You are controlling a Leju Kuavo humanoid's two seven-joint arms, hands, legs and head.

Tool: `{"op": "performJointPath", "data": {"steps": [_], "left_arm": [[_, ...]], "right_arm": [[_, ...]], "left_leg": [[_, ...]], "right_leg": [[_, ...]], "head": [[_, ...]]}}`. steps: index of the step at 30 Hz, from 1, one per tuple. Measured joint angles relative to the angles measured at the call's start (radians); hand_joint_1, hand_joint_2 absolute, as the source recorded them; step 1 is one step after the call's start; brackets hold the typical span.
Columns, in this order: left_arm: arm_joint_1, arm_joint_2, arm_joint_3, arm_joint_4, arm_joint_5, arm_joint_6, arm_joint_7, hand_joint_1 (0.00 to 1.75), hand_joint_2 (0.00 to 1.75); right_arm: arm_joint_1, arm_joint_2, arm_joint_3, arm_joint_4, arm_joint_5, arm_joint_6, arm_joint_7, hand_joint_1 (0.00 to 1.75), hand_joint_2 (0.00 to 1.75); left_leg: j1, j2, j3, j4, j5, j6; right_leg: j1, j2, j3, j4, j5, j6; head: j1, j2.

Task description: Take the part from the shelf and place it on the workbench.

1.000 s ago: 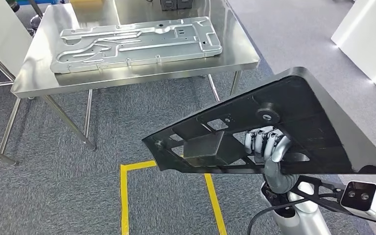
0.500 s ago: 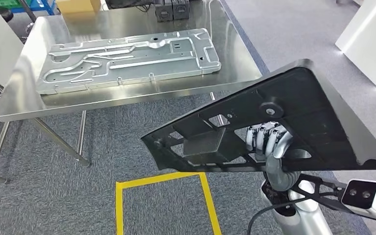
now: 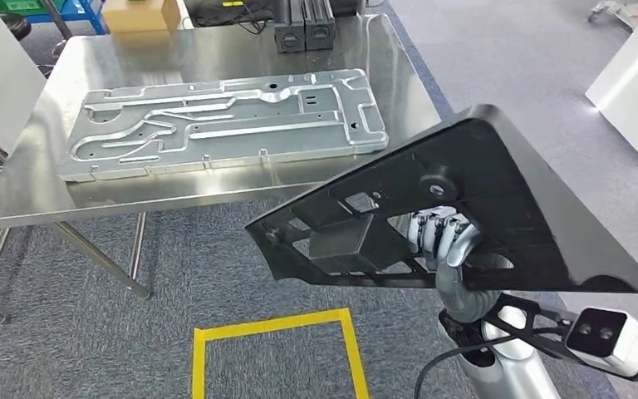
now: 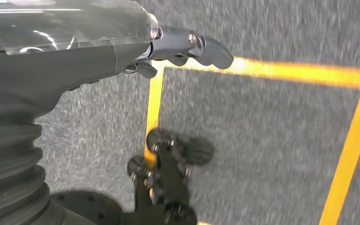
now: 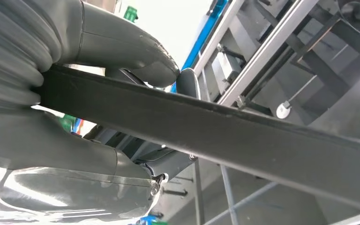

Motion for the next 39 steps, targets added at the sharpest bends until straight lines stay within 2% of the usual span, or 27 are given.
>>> {"op": "performJointPath", "data": {"steps": [2,3,5,6,7,8,10,11,12,13,15,17,18,20,21,22,23,25,26,27,29,32,34,36,37,38,39], "left_arm": [[0.001,0.0,0.0,0.0,0.0,-0.001,-0.003,0.0,1.75],[0.0,-0.001,0.0,0.0,0.001,-0.001,-0.005,0.0,1.75],[-0.001,-0.001,0.001,0.0,0.002,-0.001,-0.008,0.0,1.75],[-0.001,-0.001,0.002,0.0,0.003,-0.001,-0.009,0.0,1.75],[0.0,-0.001,0.002,0.0,0.003,-0.001,-0.009,0.0,1.75],[0.0,-0.002,0.003,0.0,0.003,-0.001,-0.01,0.0,1.75],[0.001,-0.003,0.005,0.0,0.003,-0.002,-0.01,0.0,1.75],[0.0,-0.003,0.006,0.0,0.003,-0.002,-0.011,0.0,1.75],[-0.001,-0.003,0.006,0.0,0.003,-0.002,-0.011,0.0,1.75],[-0.001,-0.003,0.007,0.0,0.003,-0.002,-0.011,0.0,1.75],[-0.002,-0.004,0.007,0.0,0.003,-0.002,-0.012,0.0,1.75],[-0.002,-0.005,0.008,0.0,0.003,-0.002,-0.012,0.0,1.75],[-0.003,-0.006,0.008,0.0,0.003,-0.003,-0.013,0.0,1.75],[-0.003,-0.007,0.008,0.0,0.003,-0.004,-0.013,0.0,1.75],[-0.002,-0.007,0.009,0.0,0.003,-0.004,-0.014,0.0,1.75],[-0.002,-0.007,0.011,0.0,0.003,-0.004,-0.014,0.0,1.75],[-0.002,-0.007,0.013,0.0,0.003,-0.004,-0.014,0.0,1.75],[-0.002,-0.007,0.017,0.0,0.003,-0.004,-0.014,0.0,1.75],[-0.003,-0.007,0.018,0.0,0.003,-0.005,-0.014,0.0,1.75],[-0.004,-0.007,0.02,0.0,0.003,-0.005,-0.014,0.0,1.75],[-0.004,-0.007,0.023,0.0,0.003,-0.005,-0.014,0.0,1.75],[-0.003,-0.008,0.024,0.0,0.003,-0.005,-0.015,0.0,1.75],[-0.004,-0.009,0.024,0.0,0.003,-0.005,-0.016,0.0,1.75],[-0.005,-0.009,0.025,0.0,0.002,-0.005,-0.016,0.0,1.75],[-0.005,-0.009,0.025,0.0,0.001,-0.004,-0.017,0.0,1.75],[-0.004,-0.009,0.025,0.0,0.0,-0.004,-0.018,0.0,1.75],[-0.004,-0.009,0.025,0.0,-0.002,-0.003,-0.02,0.0,1.75]], "right_arm": [[0.003,-0.005,0.001,-0.001,-0.001,0.002,-0.001,1.75,1.75],[0.005,-0.008,0.001,-0.001,-0.001,0.006,-0.001,1.75,1.75],[0.011,-0.013,0.001,0.0,-0.001,0.016,-0.001,1.75,1.75],[0.015,-0.014,0.001,0.0,-0.001,0.021,-0.002,1.75,1.75],[0.018,-0.014,0.0,0.001,-0.001,0.024,-0.002,1.75,1.75],[0.019,-0.015,0.0,0.003,0.0,0.026,-0.002,1.75,1.75],[0.019,-0.016,0.0,0.004,0.001,0.029,-0.002,1.75,1.75],[0.018,-0.016,0.001,0.006,0.002,0.03,-0.002,1.75,1.75],[0.018,-0.017,0.001,0.006,0.002,0.031,-0.002,1.75,1.75],[0.018,-0.017,0.001,0.007,0.002,0.031,-0.002,1.75,1.75],[0.018,-0.018,0.001,0.008,0.002,0.031,-0.002,1.75,1.75],[0.014,-0.02,0.001,0.008,0.003,0.031,-0.002,1.75,1.75],[0.012,-0.02,0.001,0.008,0.003,0.032,-0.002,1.75,1.75],[0.008,-0.02,0.001,0.008,0.002,0.033,-0.002,1.75,1.75],[0.007,-0.02,0.001,0.008,0.002,0.033,-0.002,1.75,1.75],[0.006,-0.02,0.001,0.009,0.001,0.033,-0.002,1.75,1.75],[0.004,-0.02,0.001,0.009,-0.001,0.033,-0.002,1.75,1.75],[-0.004,-0.02,0.002,0.01,-0.01,0.033,-0.002,1.75,1.75],[-0.008,-0.02,0.002,0.011,-0.015,0.033,-0.002,1.75,1.75],[-0.012,-0.021,0.002,0.012,-0.02,0.034,-0.002,1.75,1.75],[-0.017,-0.023,0.002,0.016,-0.026,0.035,-0.002,1.75,1.75],[-0.024,-0.026,0.003,0.021,-0.029,0.036,-0.002,1.75,1.75],[-0.03,-0.029,0.003,0.024,-0.031,0.036,-0.002,1.75,1.75],[-0.032,-0.032,0.003,0.028,-0.034,0.036,-0.002,1.75,1.75],[-0.032,-0.034,0.003,0.031,-0.035,0.037,-0.002,1.75,1.75],[-0.032,-0.036,0.003,0.033,-0.037,0.037,-0.002,1.75,1.75],[-0.033,-0.037,0.003,0.034,-0.038,0.037,-0.002,1.75,1.75]], "left_leg": [[0.005,-0.011,0.023,-0.018,0.0,0.007],[0.007,-0.015,0.033,-0.023,-0.003,0.009],[0.008,-0.023,0.045,-0.025,-0.014,0.011],[0.008,-0.026,0.053,-0.025,-0.022,0.01],[0.009,-0.03,0.063,-0.025,-0.03,0.008],[0.01,-0.033,0.075,-0.025,-0.039,0.006],[0.013,-0.037,0.101,-0.024,-0.059,-0.001],[0.013,-0.04,0.11,-0.023,-0.069,-0.007],[0.014,-0.041,0.114,-0.022,-0.077,-0.014],[0.013,-0.042,0.116,-0.019,-0.082,-0.021],[0.014,-0.042,0.116,-0.011,-0.087,-0.034],[0.018,-0.041,0.098,0.036,-0.099,-0.042],[0.02,-0.041,0.07,0.087,-0.117,-0.045],[0.023,-0.041,-0.009,0.216,-0.168,-0.051],[0.024,-0.041,-0.046,0.263,-0.185,-0.052],[0.024,-0.041,-0.068,0.281,-0.185,-0.052],[0.024,-0.041,-0.072,0.262,-0.163,-0.051],[0.023,-0.04,-0.034,0.138,-0.072,-0.044],[0.02,-0.039,-0.011,0.073,-0.041,-0.04],[0.017,-0.038,0.006,0.027,-0.024,-0.036],[0.012,-0.038,0.016,0.001,-0.024,-0.029],[0.019,-0.039,0.029,-0.014,-0.011,-0.015],[0.021,-0.039,0.038,-0.021,-0.012,-0.007],[0.02,-0.039,0.043,-0.02,-0.019,-0.003],[0.02,-0.04,0.047,-0.019,-0.024,-0.003],[0.02,-0.041,0.053,-0.018,-0.029,-0.004],[0.02,-0.043,0.061,-0.017,-0.036,-0.006]], "right_leg": [[-0.004,0.015,-0.018,0.049,-0.009,0.01],[-0.008,0.024,-0.047,0.099,-0.025,0.015],[-0.014,0.034,-0.127,0.215,-0.073,0.026],[-0.018,0.034,-0.16,0.25,-0.09,0.031],[-0.021,0.034,-0.179,0.255,-0.091,0.034],[-0.024,0.034,-0.181,0.226,-0.067,0.036],[-0.03,0.034,-0.151,0.103,0.033,0.038],[-0.029,0.034,-0.137,0.046,0.07,0.034],[-0.027,0.034,-0.129,0.012,0.098,0.026],[-0.024,0.034,-0.128,-0.001,0.106,0.017],[-0.021,0.036,-0.125,-0.003,0.104,-0.001],[-0.022,0.036,-0.11,-0.009,0.098,-0.014],[-0.022,0.035,-0.103,-0.012,0.094,-0.019],[-0.019,0.035,-0.094,-0.012,0.086,-0.026],[-0.018,0.036,-0.091,-0.012,0.082,-0.028],[-0.016,0.037,-0.086,-0.012,0.077,-0.028],[-0.015,0.038,-0.08,-0.012,0.072,-0.028],[-0.013,0.038,-0.064,-0.012,0.062,-0.025],[-0.012,0.038,-0.058,-0.011,0.057,-0.023],[-0.011,0.038,-0.055,-0.01,0.053,-0.019],[-0.009,0.038,-0.055,-0.01,0.047,-0.009],[-0.008,0.038,-0.061,0.012,0.028,0.006],[-0.01,0.038,-0.109,0.107,-0.02,0.013],[-0.014,0.038,-0.188,0.242,-0.065,0.018],[-0.017,0.038,-0.214,0.277,-0.064,0.02],[-0.019,0.038,-0.221,0.272,-0.043,0.022],[-0.021,0.038,-0.206,0.226,-0.003,0.023]], "head": [[0.0,0.0],[0.0,0.0],[0.0,0.0],[0.0,0.0],[0.0,0.0],[0.0,0.0],[0.0,0.0],[0.0,0.0],[0.0,0.0],[0.0,0.0],[0.0,0.0],[0.0,0.0],[0.0,0.0],[0.0,0.0],[0.0,0.0],[0.0,0.0],[0.0,0.0],[0.0,0.0],[0.0,0.0],[0.0,0.0],[0.0,0.0],[0.0,0.0],[0.0,0.0],[0.0,0.0],[0.0,0.0],[0.0,0.0],[0.0,0.0]]}}
